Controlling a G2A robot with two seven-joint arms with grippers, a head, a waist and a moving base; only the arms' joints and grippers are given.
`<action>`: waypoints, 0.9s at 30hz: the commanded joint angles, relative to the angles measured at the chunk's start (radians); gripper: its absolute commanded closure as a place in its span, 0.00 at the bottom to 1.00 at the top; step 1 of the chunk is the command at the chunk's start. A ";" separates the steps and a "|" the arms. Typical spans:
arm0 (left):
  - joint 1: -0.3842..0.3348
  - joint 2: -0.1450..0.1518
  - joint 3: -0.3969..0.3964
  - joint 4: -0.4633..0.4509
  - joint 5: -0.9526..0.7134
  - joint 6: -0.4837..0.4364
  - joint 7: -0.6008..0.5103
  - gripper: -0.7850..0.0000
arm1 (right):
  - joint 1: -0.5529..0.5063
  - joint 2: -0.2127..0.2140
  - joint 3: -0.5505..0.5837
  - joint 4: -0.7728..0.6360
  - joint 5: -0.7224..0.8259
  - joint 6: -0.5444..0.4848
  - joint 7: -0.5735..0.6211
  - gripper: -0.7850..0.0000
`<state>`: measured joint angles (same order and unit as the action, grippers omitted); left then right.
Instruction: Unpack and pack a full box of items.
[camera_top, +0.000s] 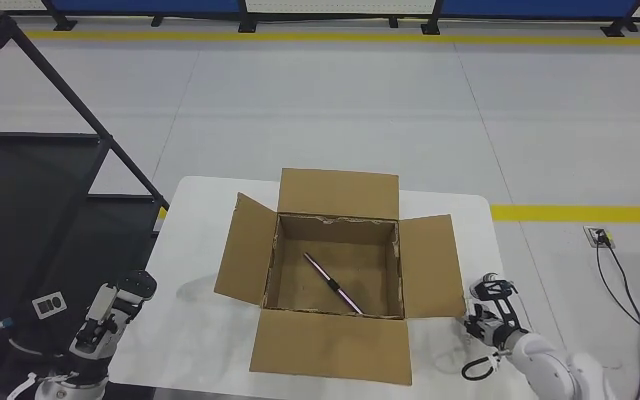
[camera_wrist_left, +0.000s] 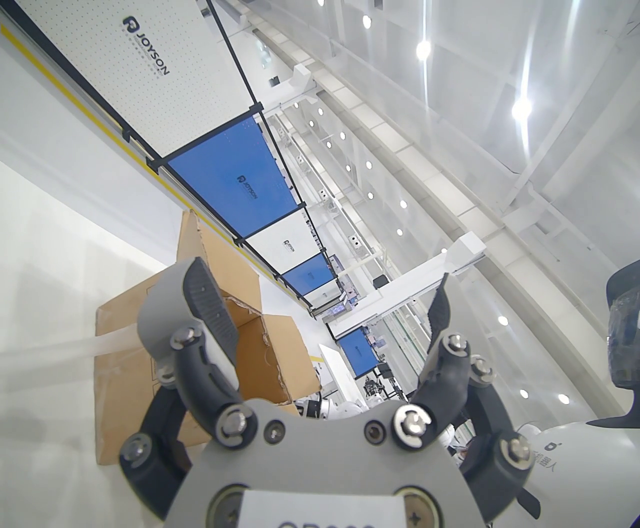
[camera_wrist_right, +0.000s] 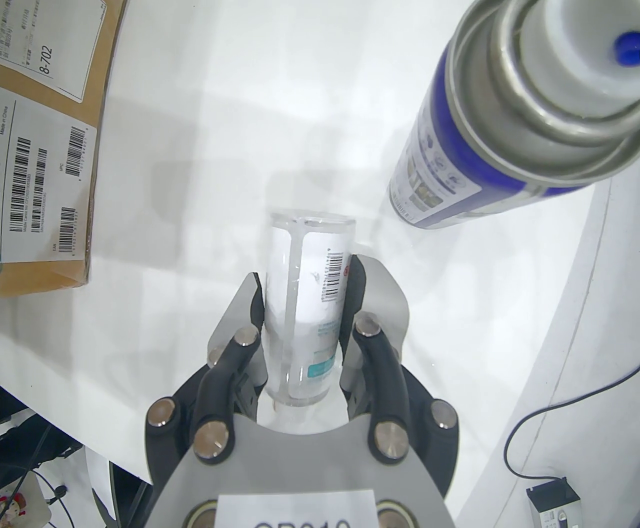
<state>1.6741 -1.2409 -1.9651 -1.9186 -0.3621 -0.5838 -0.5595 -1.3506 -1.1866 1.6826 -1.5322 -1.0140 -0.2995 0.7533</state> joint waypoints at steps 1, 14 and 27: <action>0.000 0.000 0.000 0.000 0.000 0.000 0.000 0.00 | 0.000 0.001 -0.002 0.001 0.000 0.004 -0.004 0.54; 0.000 0.000 0.000 0.000 0.000 0.000 0.000 0.00 | -0.103 0.010 0.036 -0.145 -0.003 0.053 -0.104 0.50; 0.000 0.000 0.000 0.000 0.000 0.000 0.000 0.00 | -0.316 -0.004 0.004 -0.769 -0.189 0.243 -0.377 0.00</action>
<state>1.6741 -1.2409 -1.9651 -1.9186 -0.3621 -0.5838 -0.5595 -1.6894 -1.1913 1.7207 -2.2727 -1.1660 -0.0446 0.3647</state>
